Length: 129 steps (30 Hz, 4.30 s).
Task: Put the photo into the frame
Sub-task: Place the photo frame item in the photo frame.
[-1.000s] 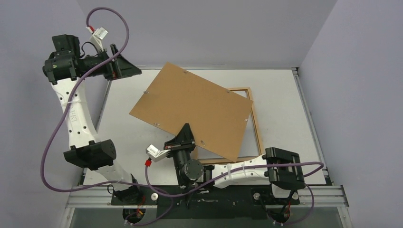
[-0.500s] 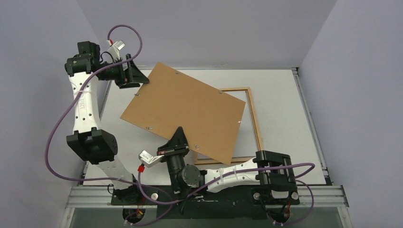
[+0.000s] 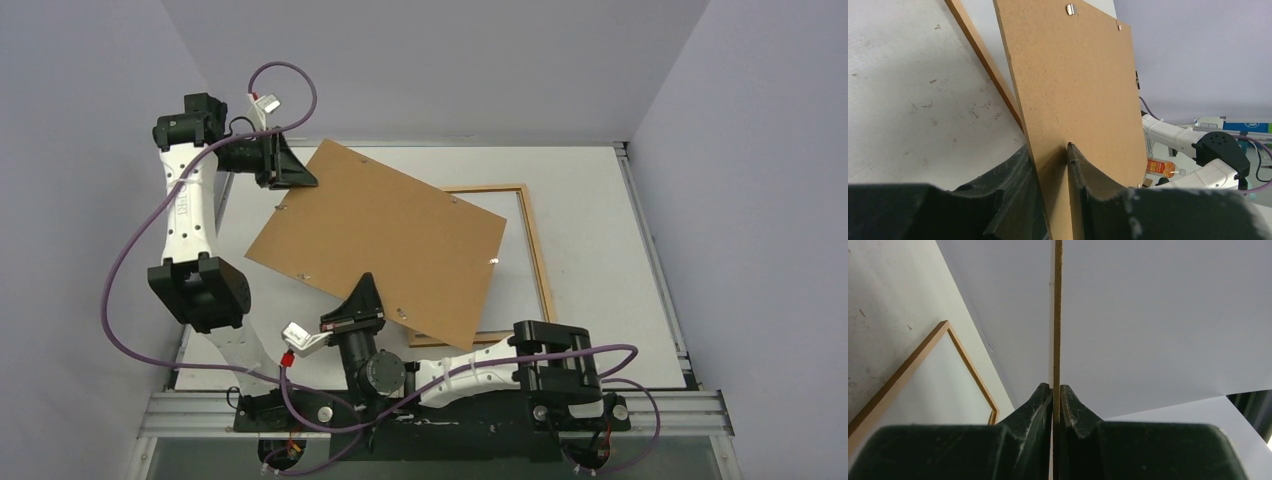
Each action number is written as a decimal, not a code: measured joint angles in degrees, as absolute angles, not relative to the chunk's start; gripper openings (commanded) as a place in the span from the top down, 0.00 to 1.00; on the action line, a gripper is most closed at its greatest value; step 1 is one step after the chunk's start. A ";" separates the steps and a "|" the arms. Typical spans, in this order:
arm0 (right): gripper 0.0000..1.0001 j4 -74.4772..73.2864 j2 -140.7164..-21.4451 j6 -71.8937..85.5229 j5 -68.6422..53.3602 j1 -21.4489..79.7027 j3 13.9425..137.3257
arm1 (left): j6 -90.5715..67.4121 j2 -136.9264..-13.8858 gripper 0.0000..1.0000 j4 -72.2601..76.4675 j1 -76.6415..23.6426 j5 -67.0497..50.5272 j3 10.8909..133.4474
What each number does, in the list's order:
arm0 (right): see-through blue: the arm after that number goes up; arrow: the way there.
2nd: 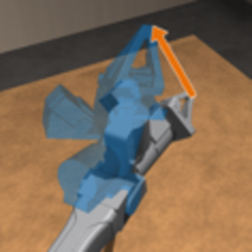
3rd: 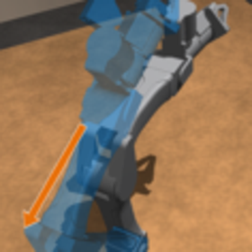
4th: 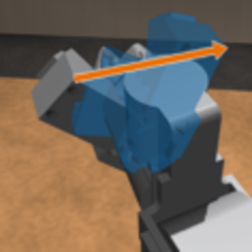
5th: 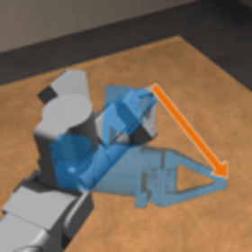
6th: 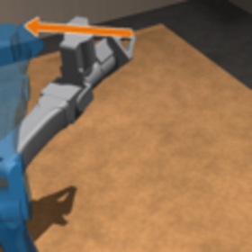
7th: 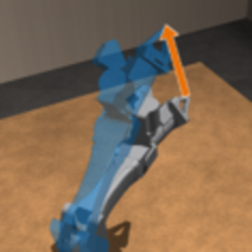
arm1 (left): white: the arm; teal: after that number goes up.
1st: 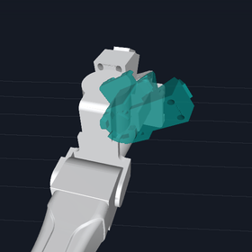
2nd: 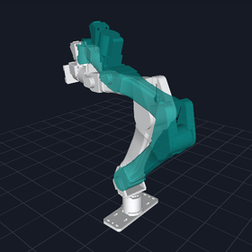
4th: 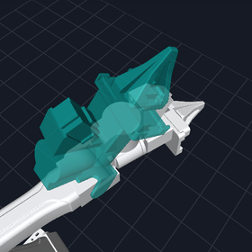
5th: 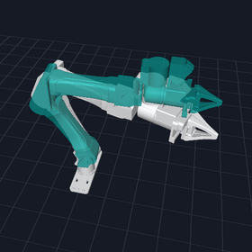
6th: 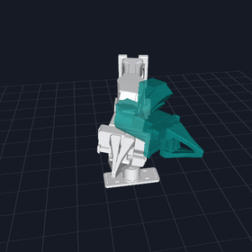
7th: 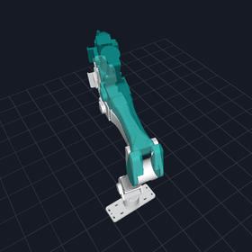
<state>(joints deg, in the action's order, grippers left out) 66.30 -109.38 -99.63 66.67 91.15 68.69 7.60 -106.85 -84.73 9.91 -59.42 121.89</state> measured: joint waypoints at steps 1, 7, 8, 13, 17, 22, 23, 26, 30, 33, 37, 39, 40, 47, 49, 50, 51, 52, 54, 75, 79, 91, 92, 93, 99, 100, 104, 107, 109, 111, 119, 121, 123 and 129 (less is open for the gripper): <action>0.95 66.48 -109.71 -99.68 66.67 91.13 69.14 | 8.19 -106.96 0.84 -85.52 9.80 -59.61 121.89; 0.77 67.37 -111.44 -97.69 68.34 91.50 69.91 | 7.62 -107.09 1.00 -87.31 9.78 -63.64 123.07; 0.71 66.98 -111.68 -97.19 68.34 91.55 69.95 | 7.51 -107.09 1.00 -87.77 9.78 -64.07 123.55; 0.35 57.08 -112.07 -90.19 64.18 91.57 70.22 | 8.16 -107.09 1.00 -89.43 9.17 -65.28 124.46; 0.19 41.52 -111.48 -78.74 58.98 91.53 71.99 | 9.85 -107.09 1.00 -90.48 8.40 -65.17 125.16; 0.08 19.22 -107.53 -63.72 50.13 91.37 76.44 | 9.96 -106.56 1.00 -88.71 8.34 -64.05 127.44; 0.07 14.66 -106.61 -60.58 48.25 91.37 77.95 | 9.72 -106.06 1.00 -87.53 8.34 -63.70 127.52; 0.06 2.15 -104.44 -51.31 42.54 90.98 83.90 | 9.74 -104.01 1.00 -83.44 8.34 -62.72 127.68; 0.04 -13.30 -100.71 -38.50 31.53 88.97 92.49 | 10.24 -100.20 1.00 -78.24 8.45 -61.67 127.87; 0.02 -20.71 -96.73 -31.00 22.33 83.11 96.73 | 10.35 -97.34 1.00 -75.72 8.51 -62.08 127.35; 0.02 -27.22 -91.31 -23.24 8.38 69.78 100.64 | 10.85 -94.83 1.00 -75.33 8.40 -63.61 125.93; 0.01 -30.79 -90.91 -20.84 1.04 62.04 104.81 | 11.09 -94.76 1.00 -75.37 8.36 -64.34 125.89; 0.01 -31.97 -91.11 -19.81 -3.36 57.80 107.09 | 11.22 -94.76 1.00 -75.35 8.36 -64.69 125.78; 0.03 -38.63 -94.30 -16.38 -26.09 37.12 117.64 | 12.73 -94.59 1.00 -75.70 8.36 -66.43 125.01; 0.03 -40.29 -96.82 -15.92 -32.05 33.95 119.96 | 13.74 -94.28 1.00 -76.20 8.34 -67.26 124.81; 0.03 -40.93 -98.15 -15.75 -35.03 32.58 120.38 | 14.24 -94.02 1.00 -76.49 8.32 -67.70 124.55; 0.03 -41.63 -99.42 -15.66 -38.09 31.38 120.44 | 14.61 -93.73 1.00 -76.69 8.27 -67.94 124.27; 0.03 -42.19 -100.51 -15.55 -40.49 30.52 120.42 | 15.16 -93.34 1.00 -76.97 8.19 -68.10 123.87; 0.04 -43.68 -103.70 -15.53 -45.58 28.97 120.25 | 15.92 -92.51 1.00 -77.62 7.77 -68.31 123.07; 0.81 -21.52 -104.29 6.31 -69.41 31.31 98.50 | 16.95 -91.05 1.00 -76.14 7.14 -68.97 119.37; 0.92 -9.30 -100.33 17.39 -71.26 31.18 90.54 | 14.44 -90.21 1.00 -71.83 8.01 -70.08 116.53; 0.95 19.94 -92.36 48.25 -65.95 34.46 77.08 | -2.61 -88.36 0.23 -52.53 12.10 -68.40 104.20; 0.95 20.23 -92.14 49.43 -65.21 34.61 76.71 | -4.38 -88.05 0.22 -50.81 12.69 -67.99 102.91; 0.95 20.49 -92.01 50.48 -64.20 34.65 76.44 | -5.72 -87.92 0.17 -49.71 13.10 -67.75 102.21; 0.95 19.99 -91.15 54.24 -58.67 33.89 75.85 | -9.06 -88.01 0.04 -46.19 15.25 -62.06 101.86; 0.95 19.11 -90.78 54.30 -57.71 33.63 75.85 | -9.13 -88.16 0.04 -46.26 15.49 -60.60 102.02; 0.95 14.28 -89.38 52.90 -54.37 31.86 75.85 | -8.88 -89.43 0.04 -47.24 16.21 -52.34 103.53; 0.95 10.55 -88.31 51.75 -52.36 29.71 75.85 | -8.10 -90.76 0.04 -48.64 16.75 -45.76 104.57; 0.95 7.70 -87.20 51.18 -50.81 27.59 75.85 | -6.96 -91.35 0.04 -49.65 16.99 -41.41 104.60; 0.95 3.60 -85.06 50.13 -48.53 24.82 75.85 | -5.65 -91.48 0.04 -50.04 16.99 -38.17 103.77; 0.95 -11.68 -76.20 44.36 -41.76 11.05 76.29 | -2.17 -90.45 0.00 -48.23 10.35 -33.39 89.76; 0.95 -14.37 -75.22 43.27 -41.25 8.03 76.29 | -2.11 -90.61 0.03 -47.11 6.48 -32.73 85.38; 0.95 -17.34 -74.89 41.74 -40.93 5.96 76.29 | -2.33 -91.07 0.06 -45.89 2.92 -32.38 82.37; 0.95 -25.47 -74.87 37.69 -40.95 2.02 75.31 | -4.43 -94.96 0.08 -39.07 -6.98 -31.33 76.66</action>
<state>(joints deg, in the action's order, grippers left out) -25.47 -74.87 37.69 -40.95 2.02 75.31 -4.43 -94.96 -39.07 -6.98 -31.33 76.66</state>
